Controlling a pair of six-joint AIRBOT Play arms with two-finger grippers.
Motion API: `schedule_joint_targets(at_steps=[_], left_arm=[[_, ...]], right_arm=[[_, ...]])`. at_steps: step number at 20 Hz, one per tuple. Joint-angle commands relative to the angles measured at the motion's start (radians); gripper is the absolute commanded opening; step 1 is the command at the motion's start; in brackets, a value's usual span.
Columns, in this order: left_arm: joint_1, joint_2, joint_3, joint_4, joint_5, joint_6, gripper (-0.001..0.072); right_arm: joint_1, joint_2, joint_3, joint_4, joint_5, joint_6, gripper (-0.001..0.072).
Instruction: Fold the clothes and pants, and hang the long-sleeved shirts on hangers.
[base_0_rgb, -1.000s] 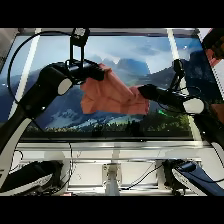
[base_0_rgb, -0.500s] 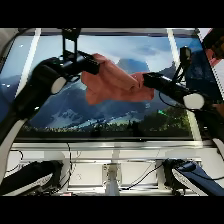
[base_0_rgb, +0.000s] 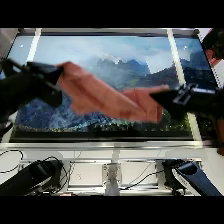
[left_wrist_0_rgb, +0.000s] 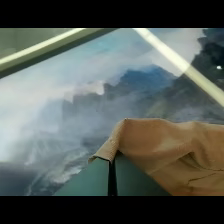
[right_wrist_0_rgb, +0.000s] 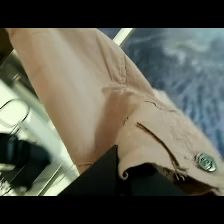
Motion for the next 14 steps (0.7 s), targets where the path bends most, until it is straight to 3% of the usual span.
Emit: schedule_joint_targets(at_steps=[1, 3, 7, 11, 14], left_arm=[[-0.063, -0.005, -0.001, 0.0, -0.16, -0.073, 0.001], [-0.063, -0.132, -0.003, 0.054, -0.161, -0.073, 0.0011], [-0.035, -0.486, -0.003, 0.086, -0.043, -0.074, 0.0012], [0.061, -0.753, -0.003, 0.099, 0.095, -0.166, 0.0012], [0.113, -0.799, -0.002, 0.013, 0.084, -0.207, 0.0012]], right_arm=[[0.001, 0.025, -0.017, 0.024, 0.098, 0.076, 0.0019], [0.001, -0.005, -0.128, -0.048, -0.076, 0.072, 0.002], [0.0, -0.174, -0.352, -0.132, -0.412, 0.071, 0.0021], [0.0, -0.391, -0.361, -0.19, -0.547, 0.068, 0.002], [-0.003, -0.478, -0.337, -0.238, -0.599, 0.068, 0.002]])
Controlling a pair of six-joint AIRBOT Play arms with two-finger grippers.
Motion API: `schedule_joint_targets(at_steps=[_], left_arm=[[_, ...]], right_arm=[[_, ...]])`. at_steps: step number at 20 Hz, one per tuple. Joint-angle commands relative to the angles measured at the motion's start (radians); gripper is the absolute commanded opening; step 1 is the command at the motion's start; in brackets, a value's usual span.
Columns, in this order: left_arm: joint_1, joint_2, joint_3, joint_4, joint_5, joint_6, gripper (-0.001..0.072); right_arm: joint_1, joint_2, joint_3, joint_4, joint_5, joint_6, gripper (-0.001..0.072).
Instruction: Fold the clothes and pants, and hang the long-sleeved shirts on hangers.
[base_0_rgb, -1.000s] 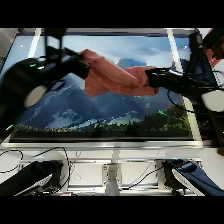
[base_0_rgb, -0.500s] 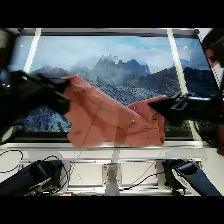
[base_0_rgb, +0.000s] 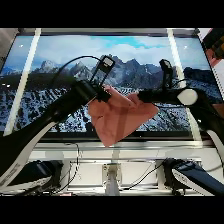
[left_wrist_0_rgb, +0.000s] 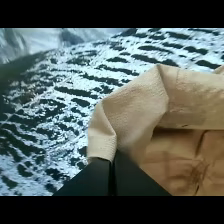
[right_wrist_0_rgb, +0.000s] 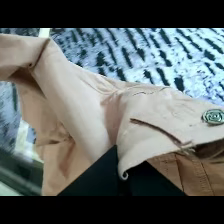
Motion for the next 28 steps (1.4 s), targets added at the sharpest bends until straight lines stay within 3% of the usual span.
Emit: schedule_joint_targets(at_steps=[1, 4, 7, 9, 13, 20, 24, 28], left_arm=[[0.05, -0.077, 0.0, -0.096, 0.008, -0.048, 0.0012], [0.049, -0.023, 0.0, -0.209, -0.011, -0.083, 0.0013], [0.047, 0.043, 0.0, -0.413, -0.045, -0.08, 0.0013], [0.038, 0.079, 0.0, -0.502, -0.147, -0.051, 0.0014], [-0.01, 0.093, -0.001, -0.701, -0.426, 0.042, 0.0014], [-0.2, 0.04, -0.034, -0.736, -0.43, 0.057, 0.0013], [-0.269, -0.058, -0.047, -0.737, -0.412, 0.021, 0.0013], [-0.32, -0.154, -0.047, -0.776, -0.294, 0.016, 0.0014]], right_arm=[[-0.016, -0.107, 0.014, -0.062, -0.08, -0.001, 0.002], [-0.124, -0.108, 0.046, -0.06, 0.002, -0.002, 0.0018], [-0.273, -0.109, 0.112, -0.059, 0.266, -0.085, 0.0018], [-0.336, -0.109, 0.137, -0.055, 0.406, -0.149, 0.0018], [-0.355, -0.12, 0.138, -0.053, 0.485, -0.251, 0.0019], [-0.355, -0.156, 0.137, -0.151, 0.626, -0.268, 0.0019], [-0.355, -0.167, 0.137, -0.225, 0.599, -0.268, 0.002], [-0.355, -0.168, 0.137, -0.241, 0.521, -0.266, 0.002]])
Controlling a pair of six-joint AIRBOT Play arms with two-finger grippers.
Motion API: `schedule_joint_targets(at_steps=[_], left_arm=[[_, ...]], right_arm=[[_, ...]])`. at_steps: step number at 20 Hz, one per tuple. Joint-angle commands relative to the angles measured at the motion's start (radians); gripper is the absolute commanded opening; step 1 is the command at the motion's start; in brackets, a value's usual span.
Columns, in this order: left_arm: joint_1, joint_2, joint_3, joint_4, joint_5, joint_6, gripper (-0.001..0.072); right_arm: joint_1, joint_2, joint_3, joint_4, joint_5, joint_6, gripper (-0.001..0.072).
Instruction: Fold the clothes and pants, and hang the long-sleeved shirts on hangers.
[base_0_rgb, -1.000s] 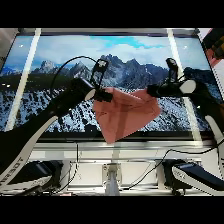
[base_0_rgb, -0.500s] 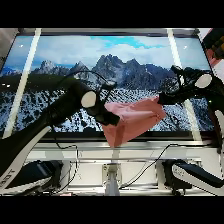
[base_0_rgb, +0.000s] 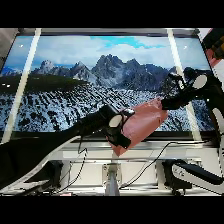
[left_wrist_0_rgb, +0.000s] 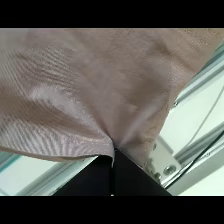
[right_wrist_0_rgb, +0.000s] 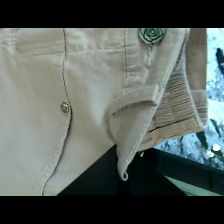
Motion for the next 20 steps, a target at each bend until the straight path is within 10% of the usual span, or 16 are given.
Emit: schedule_joint_targets(at_steps=[1, 12, 15, 20], left_arm=[[-0.044, -0.079, -0.002, -0.07, 0.098, -0.008, 0.0014], [-0.045, -0.122, -0.002, -0.128, 0.166, -0.008, 0.0069], [-0.044, -0.122, -0.002, -0.128, 0.151, -0.007, 0.0492], [-0.029, -0.102, 0.0, -0.127, 0.05, 0.001, 0.0498]], right_arm=[[-0.001, -0.002, 0.001, -0.031, -0.053, 0.0, 0.002], [-0.001, -0.085, -0.002, -0.124, -0.014, -0.001, 0.0042], [-0.001, -0.085, 0.0, -0.127, -0.012, -0.003, 0.058], [-0.001, -0.084, 0.083, -0.15, -0.016, -0.006, 0.0579]])
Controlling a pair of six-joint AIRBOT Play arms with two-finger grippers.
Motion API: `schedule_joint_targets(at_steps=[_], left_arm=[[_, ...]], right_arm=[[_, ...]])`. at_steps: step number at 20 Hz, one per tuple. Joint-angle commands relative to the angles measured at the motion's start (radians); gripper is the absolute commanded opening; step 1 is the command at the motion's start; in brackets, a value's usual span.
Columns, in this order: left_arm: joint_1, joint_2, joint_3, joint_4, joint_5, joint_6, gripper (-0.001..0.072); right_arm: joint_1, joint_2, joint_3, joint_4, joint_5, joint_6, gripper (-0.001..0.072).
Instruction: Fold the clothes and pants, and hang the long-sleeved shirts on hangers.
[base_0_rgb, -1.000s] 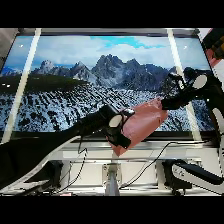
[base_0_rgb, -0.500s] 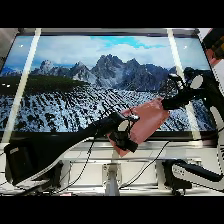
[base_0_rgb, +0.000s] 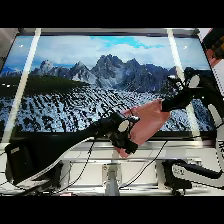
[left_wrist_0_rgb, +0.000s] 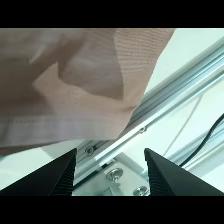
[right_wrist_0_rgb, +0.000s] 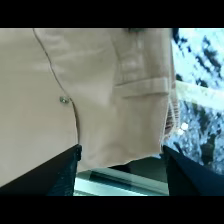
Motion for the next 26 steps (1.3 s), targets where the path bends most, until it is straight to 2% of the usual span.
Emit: schedule_joint_targets(at_steps=[1, 3, 6, 8, 10, 12, 13, 14, 15, 21, 26], left_arm=[[0.025, 0.028, 0.002, 0.003, -0.033, 0.008, 0.0498], [0.07, 0.078, 0.002, 0.003, 0.001, 0.007, 0.0498], [0.16, 0.192, 0.008, 0.004, 0.016, 0.009, 0.0498], [0.222, 0.273, 0.008, 0.009, 0.034, 0.039, 0.0498], [0.282, 0.343, 0.007, 0.018, 0.069, 0.041, 0.0498], [0.332, 0.389, 0.007, 0.035, 0.111, 0.044, 0.0498], [0.352, 0.403, 0.007, 0.039, 0.122, 0.051, 0.0497], [0.369, 0.412, 0.007, 0.038, 0.124, 0.06, 0.0498], [0.38, 0.415, 0.007, 0.038, 0.124, 0.06, 0.0497], [0.384, 0.399, 0.006, 0.075, 0.151, 0.059, 0.0497], [0.384, 0.391, 0.006, 0.075, 0.155, 0.06, 0.0497]], right_arm=[[0.0, -0.001, 0.08, -0.033, -0.011, -0.001, 0.0552], [-0.002, -0.001, 0.155, -0.084, -0.071, 0.019, 0.0545], [-0.065, -0.005, 0.238, -0.097, -0.261, 0.172, 0.0546], [-0.145, -0.036, 0.278, -0.076, -0.256, 0.193, 0.0541], [-0.248, -0.101, 0.308, 0.003, -0.118, 0.144, 0.0515], [-0.358, -0.18, 0.307, 0.221, 0.031, 0.041, 0.0515], [-0.402, -0.222, 0.307, 0.326, 0.097, -0.006, 0.0524], [-0.434, -0.259, 0.307, 0.383, 0.14, -0.012, 0.0582], [-0.447, -0.287, 0.307, 0.396, 0.147, -0.013, 0.0626], [-0.391, -0.454, 0.307, 0.5, 0.177, -0.1, 0.0627], [-0.3, -0.557, 0.307, 0.457, 0.18, -0.134, 0.0626]])
